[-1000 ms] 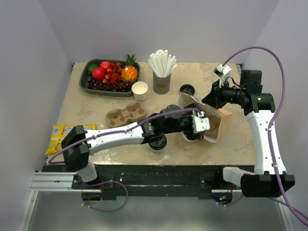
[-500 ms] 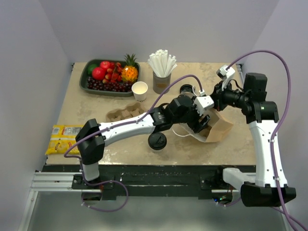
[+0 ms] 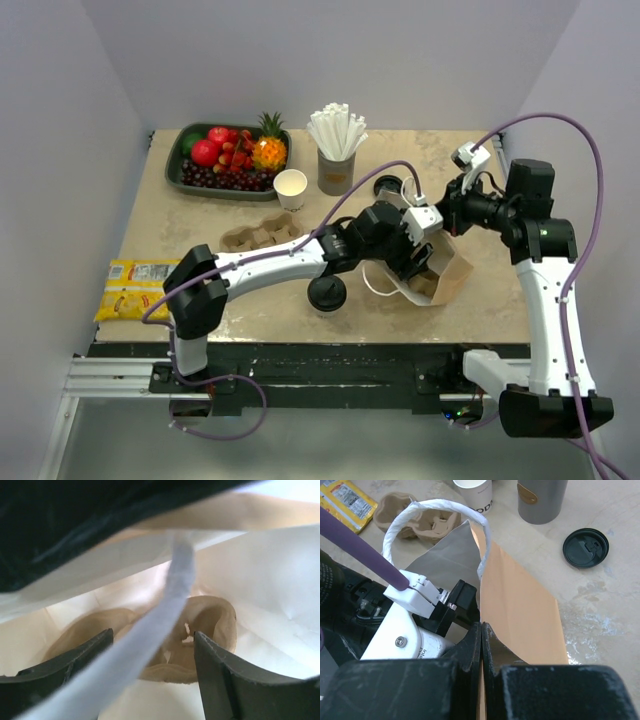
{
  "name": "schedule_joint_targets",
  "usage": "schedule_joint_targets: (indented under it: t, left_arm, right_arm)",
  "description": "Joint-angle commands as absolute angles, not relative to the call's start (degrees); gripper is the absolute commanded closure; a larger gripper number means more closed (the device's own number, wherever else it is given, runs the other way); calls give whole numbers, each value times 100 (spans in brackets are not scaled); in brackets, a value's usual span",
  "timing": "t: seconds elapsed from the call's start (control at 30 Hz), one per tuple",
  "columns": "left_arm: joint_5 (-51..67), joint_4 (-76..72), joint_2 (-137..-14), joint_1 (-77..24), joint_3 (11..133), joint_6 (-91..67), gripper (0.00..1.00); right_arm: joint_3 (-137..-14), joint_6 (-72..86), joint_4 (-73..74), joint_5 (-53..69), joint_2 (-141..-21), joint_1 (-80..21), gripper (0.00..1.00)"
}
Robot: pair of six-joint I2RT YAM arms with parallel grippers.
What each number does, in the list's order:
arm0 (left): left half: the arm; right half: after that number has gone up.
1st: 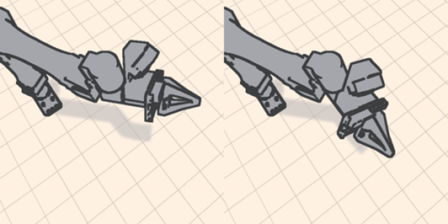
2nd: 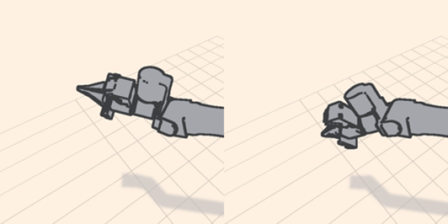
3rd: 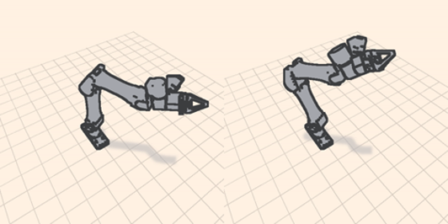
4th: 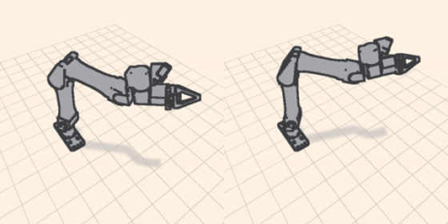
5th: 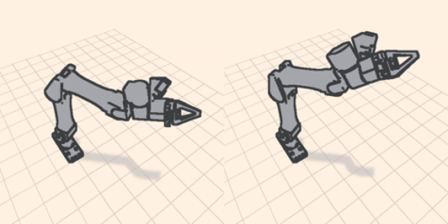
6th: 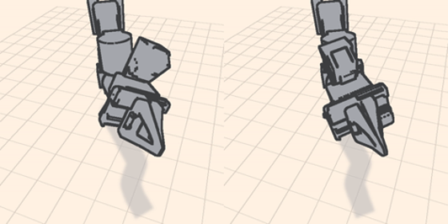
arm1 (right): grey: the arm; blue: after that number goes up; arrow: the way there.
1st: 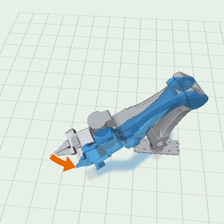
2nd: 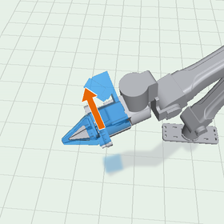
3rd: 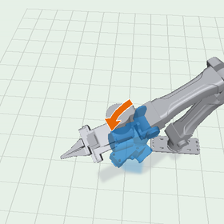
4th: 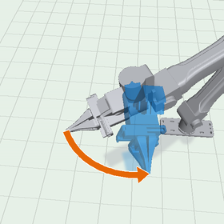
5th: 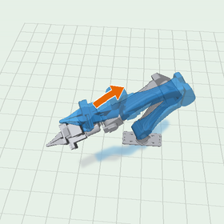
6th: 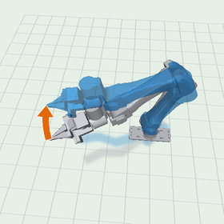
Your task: Pack the takeout coffee
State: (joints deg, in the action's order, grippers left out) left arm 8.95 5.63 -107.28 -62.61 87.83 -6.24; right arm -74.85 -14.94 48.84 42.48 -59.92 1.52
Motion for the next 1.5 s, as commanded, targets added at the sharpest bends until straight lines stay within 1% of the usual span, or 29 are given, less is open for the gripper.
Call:
schedule_joint_targets:
  t: [0.0, 0.17, 0.3, 0.37, 0.43, 0.53, 0.93, 1.03, 1.13, 1.17, 1.23, 1.37, 1.43, 1.47]
  left_arm:
    - [1055, 721, -10468, -6214, 8378, -422, 31]
    - [1002, 668, -10169, -6214, 7806, -219, 30]
    - [836, 370, -10248, -6223, 7392, -334, 28]
    - [486, 273, -10431, -6214, 7435, -360, 27]
    - [221, 211, -10538, -6196, 7637, -404, 26]
    - [202, 88, -10705, -6144, 7804, -527, 26]
    - [615, -422, -11241, -5994, 8305, -1037, 29]
    - [1211, -711, -11241, -5985, 8323, -1002, 31]
    - [2115, -1289, -11119, -5985, 8157, -1107, 31]
    - [2179, -1388, -11118, -5985, 8061, -1177, 30]
    - [2006, -1625, -11197, -5985, 8033, -1502, 30]
    - [1591, -1522, -11609, -5968, 8514, -1854, 30]
    - [1539, -1275, -11567, -5898, 8622, -2004, 30]
    - [1503, -1283, -11358, -5897, 8439, -1934, 30]
  right_arm:
    - [-7550, -1512, 4658, 4167, -5959, 123, 100]
    - [-7304, -1441, 4342, 4140, -5872, 123, 100]
    - [-6909, -1170, 3903, 4235, -5573, 132, 100]
    - [-6908, -968, 3902, 4429, -5581, 132, 100]
    - [-7065, -984, 4199, 4500, -5660, 123, 100]
    - [-7014, -967, 4254, 4456, -5590, 132, 100]
    - [-6759, -633, 4079, 4561, -5572, 123, 100]
    - [-6767, -483, 3956, 4579, -5677, 114, 100]
    - [-6837, -553, 3955, 4527, -5800, 123, 100]
    - [-6864, -649, 3990, 4500, -5862, 123, 100]
    - [-6908, -686, 4043, 4456, -5889, 123, 100]
    - [-6987, -537, 3929, 4430, -5889, 114, 100]
    - [-7118, -597, 3990, 4351, -5933, 123, 100]
    - [-7145, -711, 4016, 4351, -5941, 123, 100]
